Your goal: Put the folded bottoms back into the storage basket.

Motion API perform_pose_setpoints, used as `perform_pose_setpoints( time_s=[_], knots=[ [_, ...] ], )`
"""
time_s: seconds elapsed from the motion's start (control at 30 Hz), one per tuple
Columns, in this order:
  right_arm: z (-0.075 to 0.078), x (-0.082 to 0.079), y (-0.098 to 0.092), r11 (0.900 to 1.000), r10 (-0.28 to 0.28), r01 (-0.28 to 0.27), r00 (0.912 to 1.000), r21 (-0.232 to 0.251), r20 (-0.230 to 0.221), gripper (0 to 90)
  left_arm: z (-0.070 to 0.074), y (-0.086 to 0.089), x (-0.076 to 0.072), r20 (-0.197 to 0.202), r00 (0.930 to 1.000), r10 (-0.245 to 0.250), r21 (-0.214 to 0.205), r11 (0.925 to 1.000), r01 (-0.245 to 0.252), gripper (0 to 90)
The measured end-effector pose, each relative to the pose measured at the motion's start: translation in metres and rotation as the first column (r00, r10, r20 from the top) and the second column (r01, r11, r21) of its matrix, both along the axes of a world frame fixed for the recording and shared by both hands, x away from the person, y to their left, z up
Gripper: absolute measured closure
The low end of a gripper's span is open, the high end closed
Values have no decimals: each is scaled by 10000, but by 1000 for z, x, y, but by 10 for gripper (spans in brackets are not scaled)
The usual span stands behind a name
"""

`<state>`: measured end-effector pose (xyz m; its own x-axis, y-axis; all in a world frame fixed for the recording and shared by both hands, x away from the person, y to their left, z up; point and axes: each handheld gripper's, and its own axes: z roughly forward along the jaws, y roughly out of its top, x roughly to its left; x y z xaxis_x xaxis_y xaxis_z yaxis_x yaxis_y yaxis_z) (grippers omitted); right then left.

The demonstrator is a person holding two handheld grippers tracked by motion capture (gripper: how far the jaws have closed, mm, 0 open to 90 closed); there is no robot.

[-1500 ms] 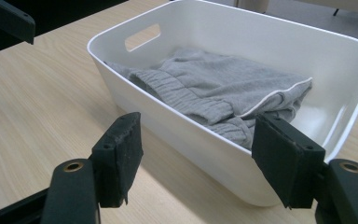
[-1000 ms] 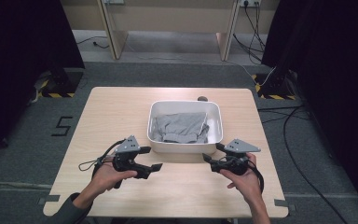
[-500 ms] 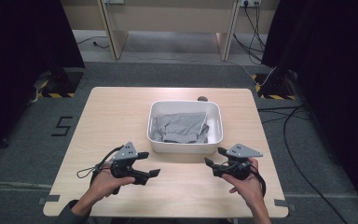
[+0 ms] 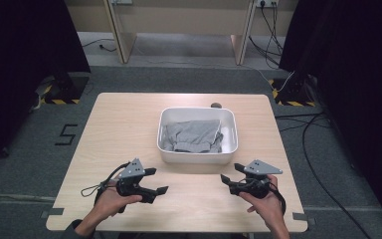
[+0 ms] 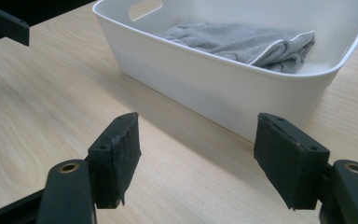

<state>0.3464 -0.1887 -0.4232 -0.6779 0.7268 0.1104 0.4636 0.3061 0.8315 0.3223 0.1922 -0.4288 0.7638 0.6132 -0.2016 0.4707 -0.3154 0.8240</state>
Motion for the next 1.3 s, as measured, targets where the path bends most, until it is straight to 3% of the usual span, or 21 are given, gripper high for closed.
perform_pose_setpoints(
  time_s=[0.43, 0.8, 1.17, 1.3],
  knots=[
    [-9, -8, -2, 9998, 32, -35, 9999, -193, -163, 321, -14, 5, -8, -84, 9999, 102, 247, 9996, -100, 199],
    [-18, -18, -14, 9994, -275, 268, 9989, -200, -380, 321, -27, 10, -13, -279, 9994, 198, 525, 9985, -183, 199],
    [-31, -28, -11, 9993, -71, 47, 9977, -359, -674, 319, -42, 20, -23, -525, 9983, 251, 652, 9976, -216, 198],
    [-37, -29, -11, 9986, 12, -53, 9971, -533, -762, 312, -48, 23, -25, -484, 9982, 342, 950, 9950, -294, 193]
  ],
)
